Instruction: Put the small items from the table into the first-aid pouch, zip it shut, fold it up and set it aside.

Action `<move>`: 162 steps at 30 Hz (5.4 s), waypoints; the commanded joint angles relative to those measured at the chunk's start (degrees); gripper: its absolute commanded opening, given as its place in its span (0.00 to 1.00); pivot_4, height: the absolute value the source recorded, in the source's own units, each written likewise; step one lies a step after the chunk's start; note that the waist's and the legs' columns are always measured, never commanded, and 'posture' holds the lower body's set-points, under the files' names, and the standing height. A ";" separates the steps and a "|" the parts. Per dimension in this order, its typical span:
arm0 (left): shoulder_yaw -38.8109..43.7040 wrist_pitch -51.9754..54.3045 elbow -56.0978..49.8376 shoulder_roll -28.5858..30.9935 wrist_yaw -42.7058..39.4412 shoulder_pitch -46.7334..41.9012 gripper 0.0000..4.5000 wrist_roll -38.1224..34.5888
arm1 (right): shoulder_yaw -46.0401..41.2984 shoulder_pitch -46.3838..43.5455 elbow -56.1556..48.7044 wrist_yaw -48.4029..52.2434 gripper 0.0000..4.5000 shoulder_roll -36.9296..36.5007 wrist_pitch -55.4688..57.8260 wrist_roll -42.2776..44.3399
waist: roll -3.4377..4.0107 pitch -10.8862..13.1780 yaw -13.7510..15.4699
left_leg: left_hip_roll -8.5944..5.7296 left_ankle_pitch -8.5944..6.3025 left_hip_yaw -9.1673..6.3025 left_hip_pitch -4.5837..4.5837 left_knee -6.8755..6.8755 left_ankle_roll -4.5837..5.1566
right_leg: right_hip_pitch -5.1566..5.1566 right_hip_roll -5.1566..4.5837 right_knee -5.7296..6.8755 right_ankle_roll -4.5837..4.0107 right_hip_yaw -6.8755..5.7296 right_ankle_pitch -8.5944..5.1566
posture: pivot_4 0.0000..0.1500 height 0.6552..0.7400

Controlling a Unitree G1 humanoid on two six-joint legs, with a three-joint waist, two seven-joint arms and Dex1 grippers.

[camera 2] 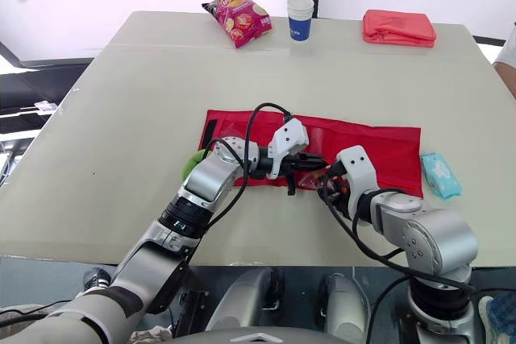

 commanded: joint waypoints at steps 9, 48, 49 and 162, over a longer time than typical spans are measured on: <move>0.72 5.66 -4.09 0.56 -0.83 -0.38 0.00 -3.65 | -10.29 -0.64 -0.84 -13.73 0.27 9.76 0.36 1.64 | 0.04 -0.02 -0.25 | 0.01 0.04 0.01 0.04 -0.05 -0.05 | -0.02 0.38 0.03 -0.01 0.13 -0.01 | 1.00 1.00; 2.55 14.26 14.67 2.51 -9.80 -14.44 0.00 -9.30 | 15.47 3.17 -8.44 -2.96 0.98 -29.09 -20.35 4.20 | 0.19 0.05 -1.32 | 0.10 0.10 0.12 -0.02 -0.24 -0.08 | -0.23 0.18 0.02 0.15 0.29 -0.15 | 1.00 1.00; 2.36 14.06 14.89 2.59 -9.95 -14.54 0.00 -9.09 | 16.48 3.25 -7.84 -2.68 0.98 -29.81 -22.71 2.66 | 0.19 0.05 -1.32 | 0.10 0.10 0.12 -0.02 -0.23 -0.08 | -0.23 0.18 0.01 0.16 0.28 -0.15 | 1.00 1.00; 1.12 8.31 -2.19 11.07 -8.23 -5.86 0.00 -5.32 | -0.09 1.44 -5.28 -4.66 0.70 0.69 -3.01 7.28 | 0.19 0.07 -1.35 | 0.10 0.11 0.10 0.00 -0.21 -0.11 | -0.21 0.26 0.07 -0.03 0.27 -0.04 | 1.00 1.00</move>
